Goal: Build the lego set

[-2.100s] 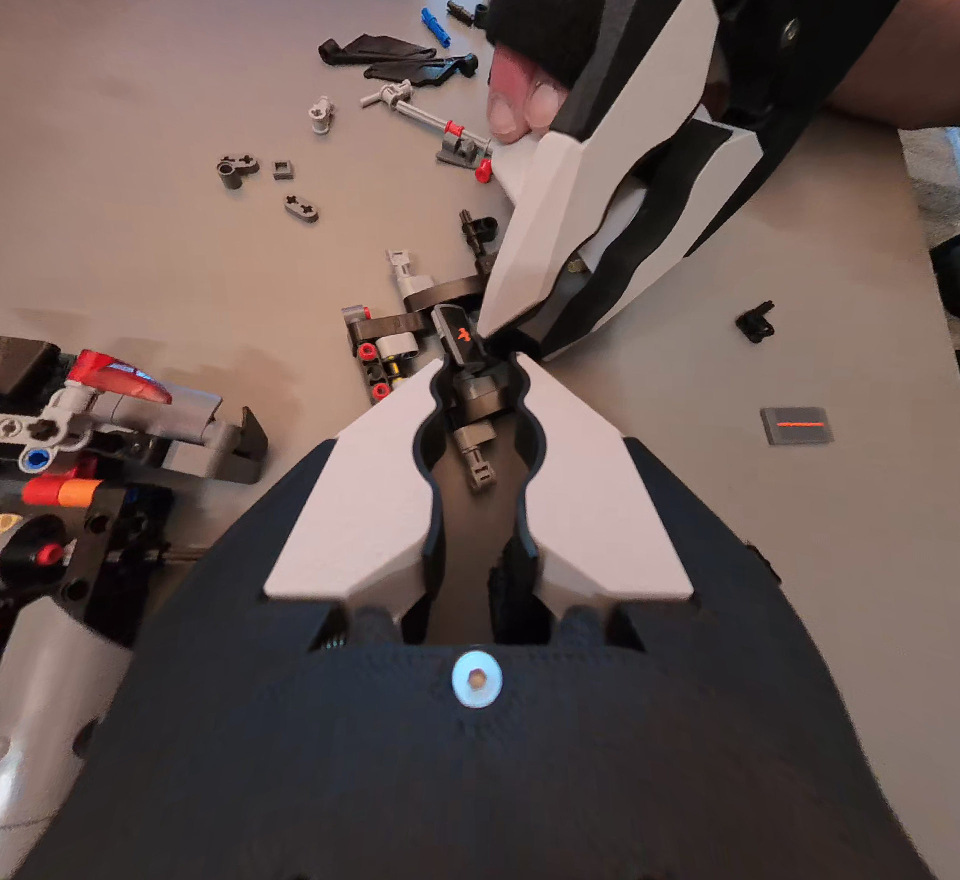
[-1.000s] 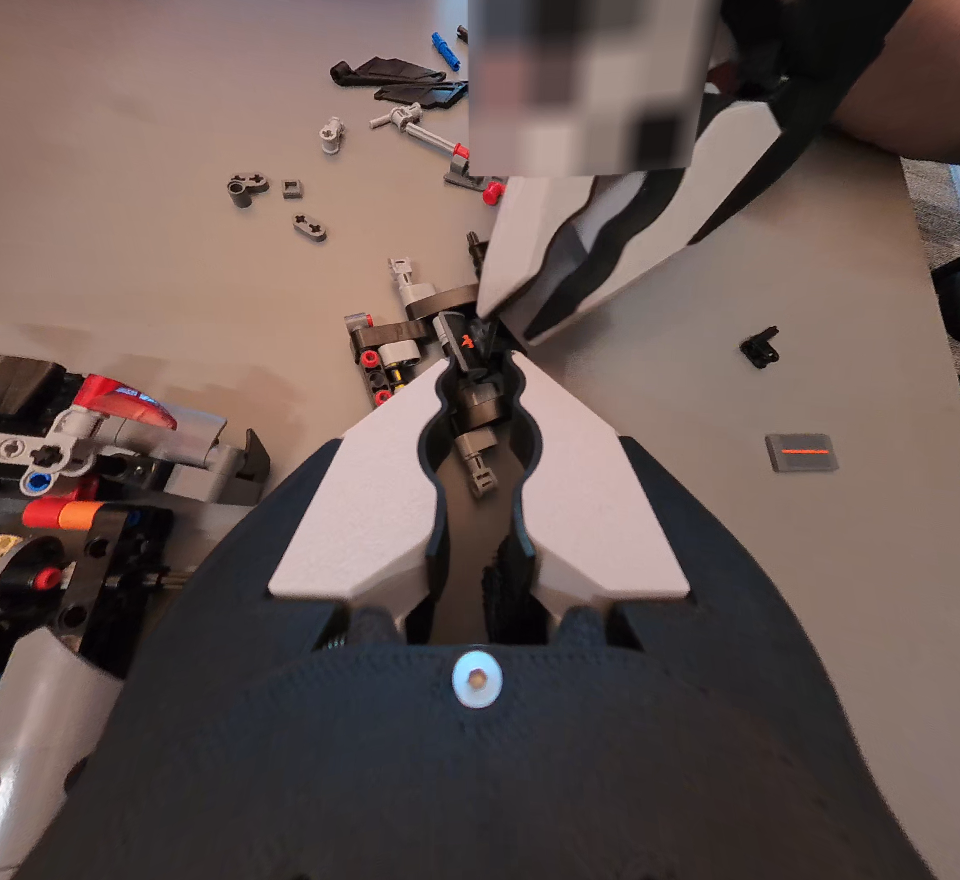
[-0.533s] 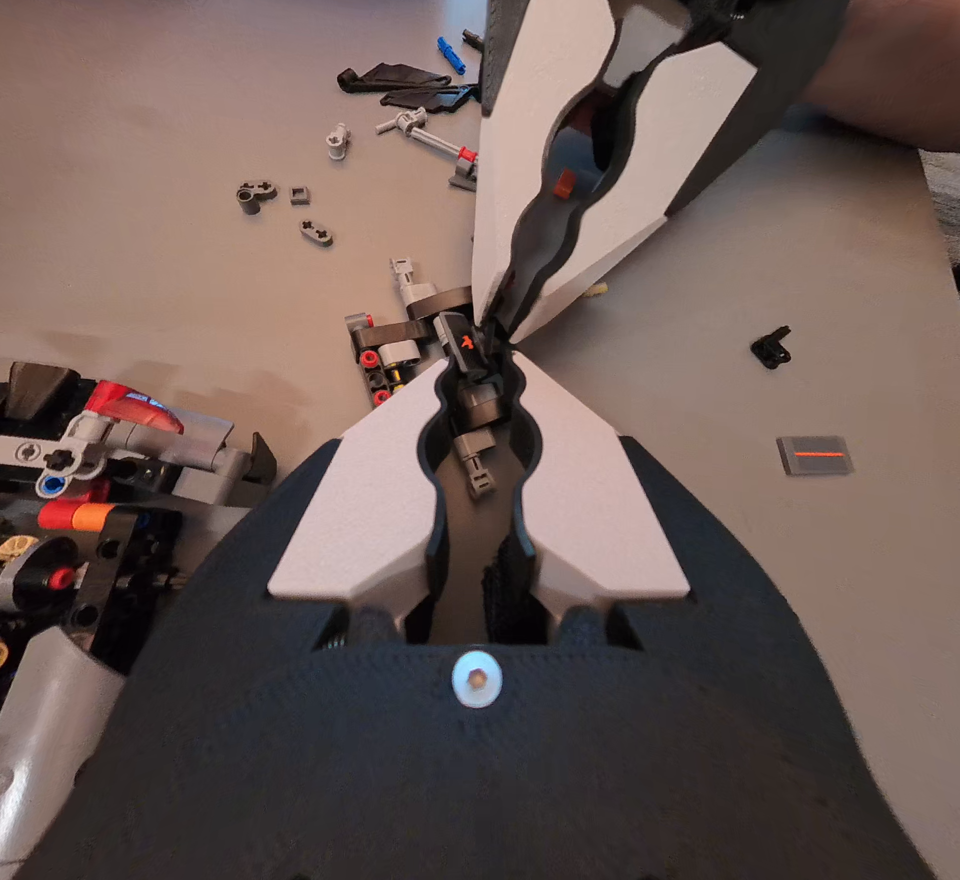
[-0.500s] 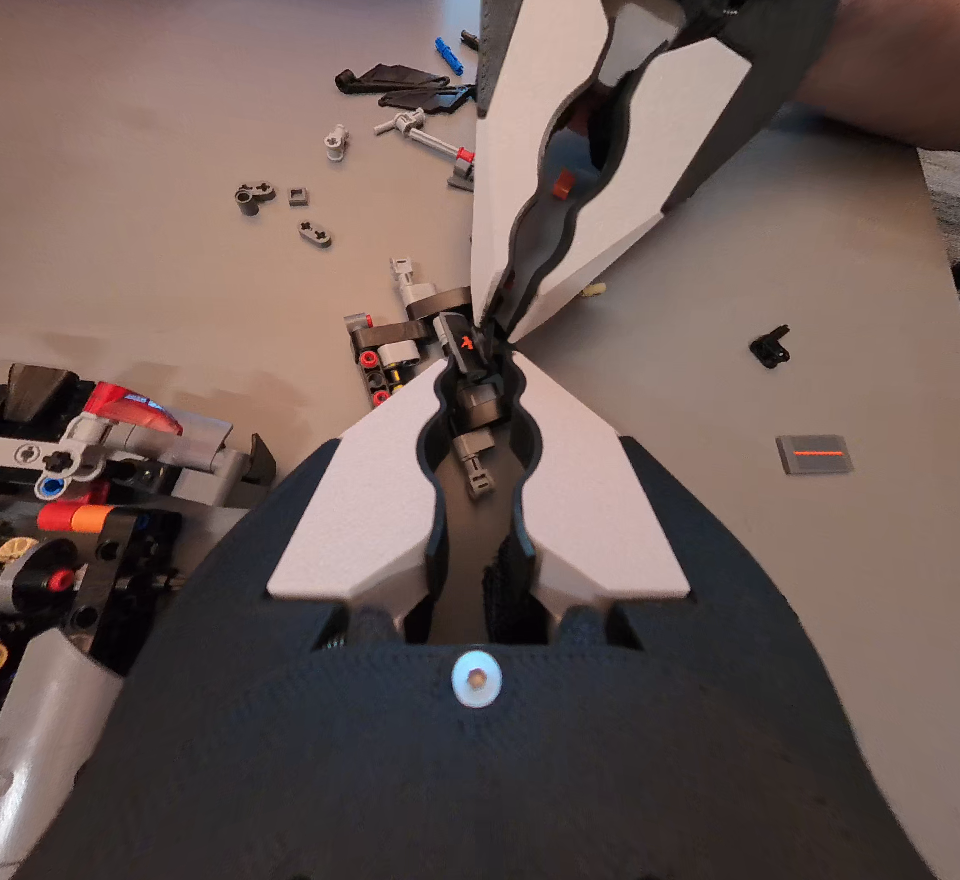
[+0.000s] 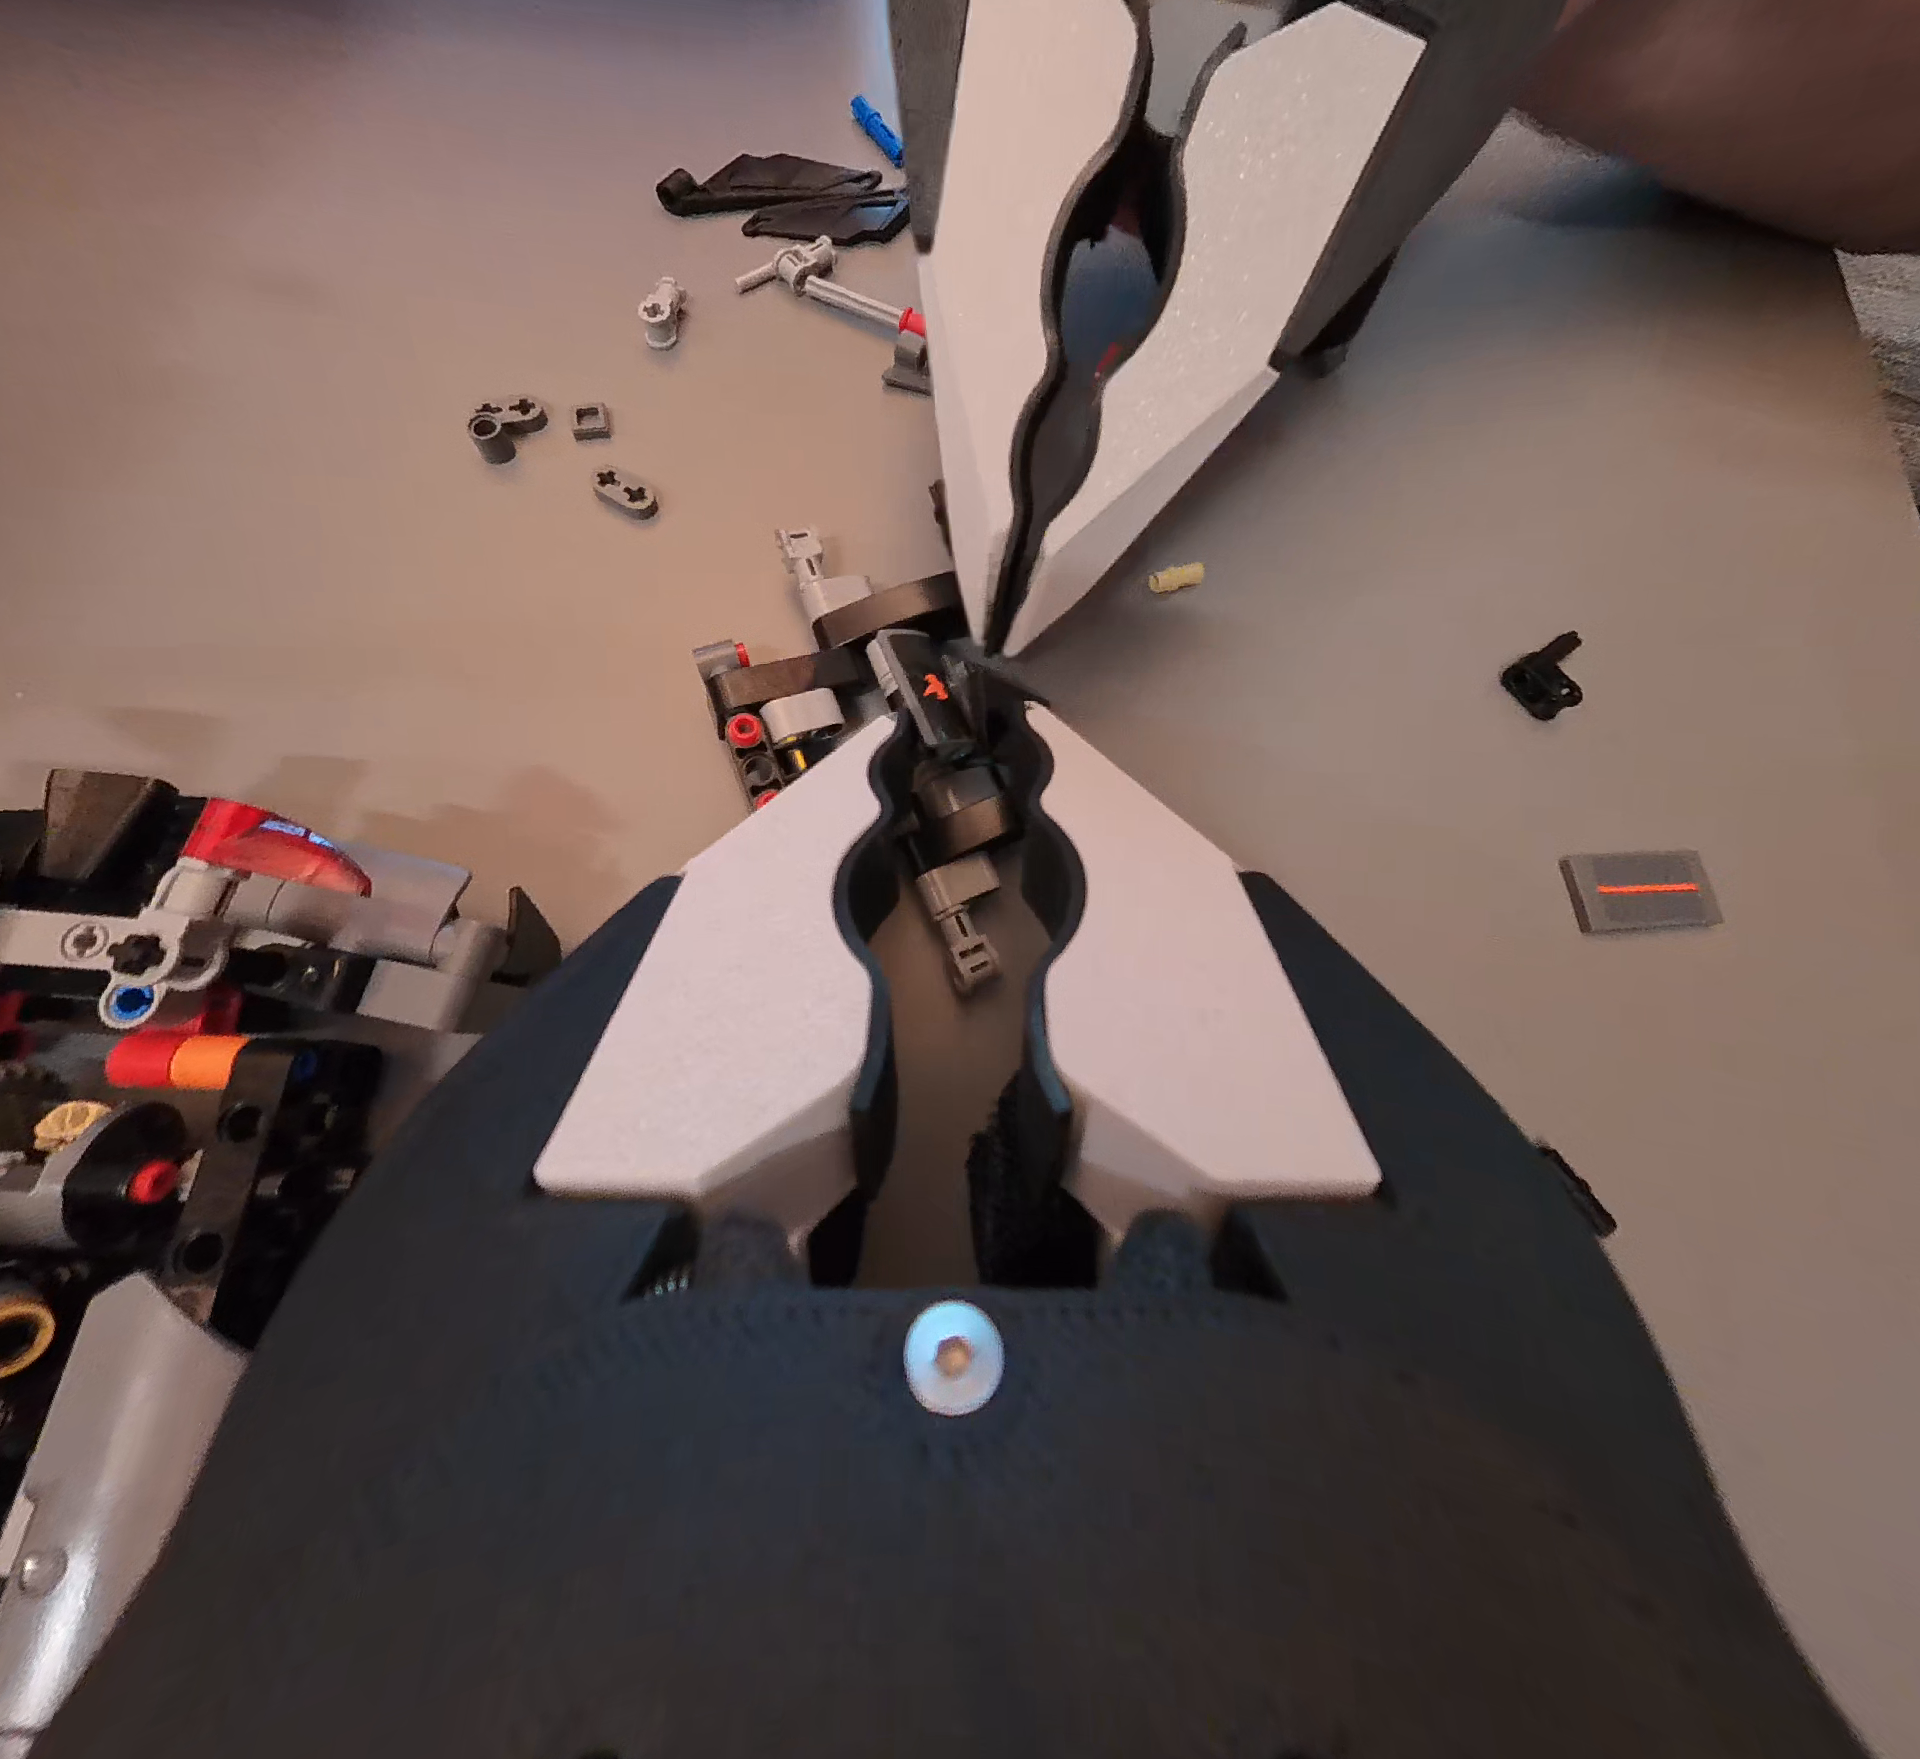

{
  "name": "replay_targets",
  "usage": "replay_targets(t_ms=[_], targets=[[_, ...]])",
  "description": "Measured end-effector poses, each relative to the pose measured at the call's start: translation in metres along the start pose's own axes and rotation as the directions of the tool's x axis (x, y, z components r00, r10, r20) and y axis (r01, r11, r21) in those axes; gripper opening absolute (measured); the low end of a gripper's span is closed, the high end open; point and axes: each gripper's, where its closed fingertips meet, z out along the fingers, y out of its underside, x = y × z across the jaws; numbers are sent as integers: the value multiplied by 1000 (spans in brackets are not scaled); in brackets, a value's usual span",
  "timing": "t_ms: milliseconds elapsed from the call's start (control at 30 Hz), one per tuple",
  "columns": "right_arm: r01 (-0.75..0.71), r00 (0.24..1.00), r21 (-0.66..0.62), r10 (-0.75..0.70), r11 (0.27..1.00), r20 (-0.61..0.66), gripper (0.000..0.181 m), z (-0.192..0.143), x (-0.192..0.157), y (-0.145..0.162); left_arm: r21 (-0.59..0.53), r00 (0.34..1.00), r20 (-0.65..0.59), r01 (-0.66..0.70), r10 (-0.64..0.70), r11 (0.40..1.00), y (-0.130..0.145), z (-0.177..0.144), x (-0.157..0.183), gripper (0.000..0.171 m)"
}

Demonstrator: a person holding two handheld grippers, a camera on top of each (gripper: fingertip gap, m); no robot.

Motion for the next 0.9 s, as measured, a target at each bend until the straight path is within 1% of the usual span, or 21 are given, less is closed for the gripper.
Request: replay_targets(t_ms=[67, 167, 233, 400, 467, 567, 733, 900], targets=[[-14, 1000, 9, 14, 1000, 5, 0, 2, -3, -1, 4, 1000, -4, 8, -8, 1000, -1, 1, 1, 15], [-5, 1000, -28, 4, 1000, -26, 0, 4, -3, 3, 0, 1000, 15, 6, -6, 1000, -1, 2, -1, 16], [-14, 999, -39, 12, 999, -35, 4, 4, -2, 3, 5, 1000, 25, 5, -6, 1000, -1, 2, -2, 16], [-93, 995, -60, 94, 994, 14, 14, 7, -8, 8, 7, 999, 36, 19, -19, 1000, -1, 2, -5, 15], [-102, 995, -81, 103, 992, 9, 14, 10, -8, 11, 8, 999, 35, 24, -24, 1000, -1, 1, -5, 15], [-110, 994, -67, 110, 992, -1, 12, 11, -5, 9, 11, 999, 37, 27, -27, 1000, -1, 1, -6, 14], [-204, 978, -26, 205, 979, 42, 8, 13, -5, 6, 11, 999, 35, 36, -36, 999, -1, 0, -6, 14], [-206, 978, -15, 207, 978, 26, 2, 15, -3, 5, 11, 999, 38, 39, -39, 999, 0, 0, -7, 14]])
